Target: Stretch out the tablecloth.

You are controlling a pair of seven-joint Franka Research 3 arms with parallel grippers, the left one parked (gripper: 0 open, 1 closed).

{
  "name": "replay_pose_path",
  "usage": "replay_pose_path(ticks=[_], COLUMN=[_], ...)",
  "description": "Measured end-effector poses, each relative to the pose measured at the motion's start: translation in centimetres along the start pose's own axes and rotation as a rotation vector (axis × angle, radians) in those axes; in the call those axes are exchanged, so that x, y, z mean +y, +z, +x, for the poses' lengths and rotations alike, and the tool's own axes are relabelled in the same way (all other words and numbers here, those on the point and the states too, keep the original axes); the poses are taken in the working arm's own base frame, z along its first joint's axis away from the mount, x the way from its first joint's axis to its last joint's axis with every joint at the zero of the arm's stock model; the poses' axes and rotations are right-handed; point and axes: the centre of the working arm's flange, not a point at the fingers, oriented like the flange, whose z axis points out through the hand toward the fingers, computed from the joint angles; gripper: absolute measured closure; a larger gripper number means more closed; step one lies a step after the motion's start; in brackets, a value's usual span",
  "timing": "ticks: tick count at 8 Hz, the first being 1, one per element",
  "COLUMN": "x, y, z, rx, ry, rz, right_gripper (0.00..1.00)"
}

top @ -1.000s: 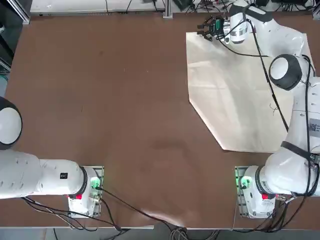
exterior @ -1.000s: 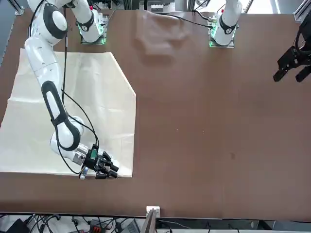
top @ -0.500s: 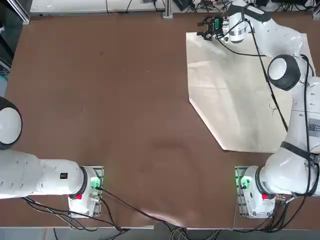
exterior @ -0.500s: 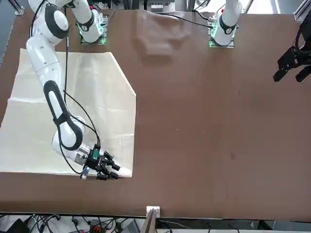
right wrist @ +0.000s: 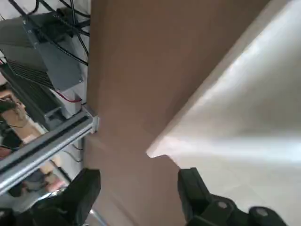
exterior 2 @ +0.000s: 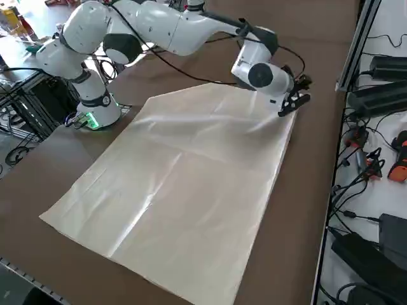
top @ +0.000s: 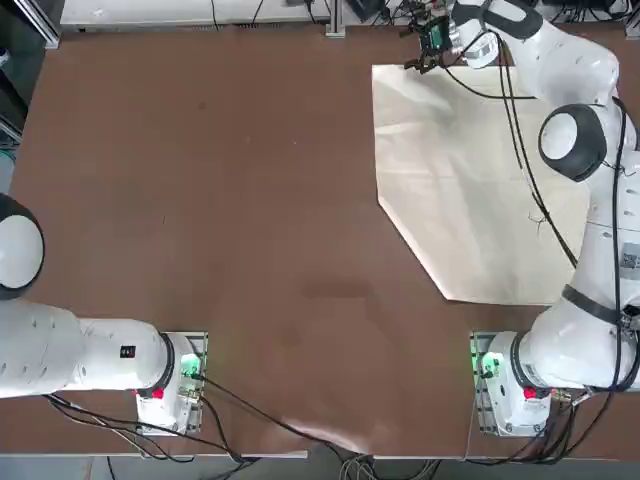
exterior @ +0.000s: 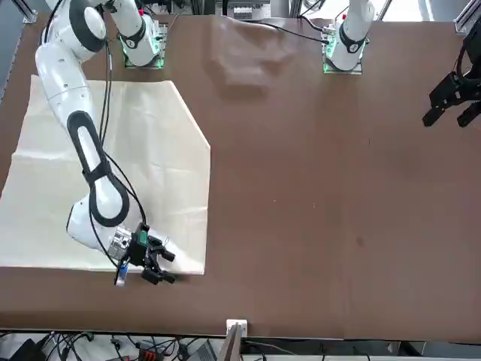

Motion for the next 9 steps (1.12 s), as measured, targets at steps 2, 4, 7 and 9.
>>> replay_pose_path(ticks=[2,4,7,9], x=[0.4,2.5,7.0,9.8], y=[-1.1,-2.5,-4.4,-4.0], z=[-3.9,-7.8,-13.1,-17.6], rx=[0.042,0.035,-0.031,-0.103], ry=[-0.193,-0.403,-0.67,-0.866], rz=[-0.174,-0.316,-0.484,-0.595], right_gripper=[0.0,0.0,0.0,0.0])
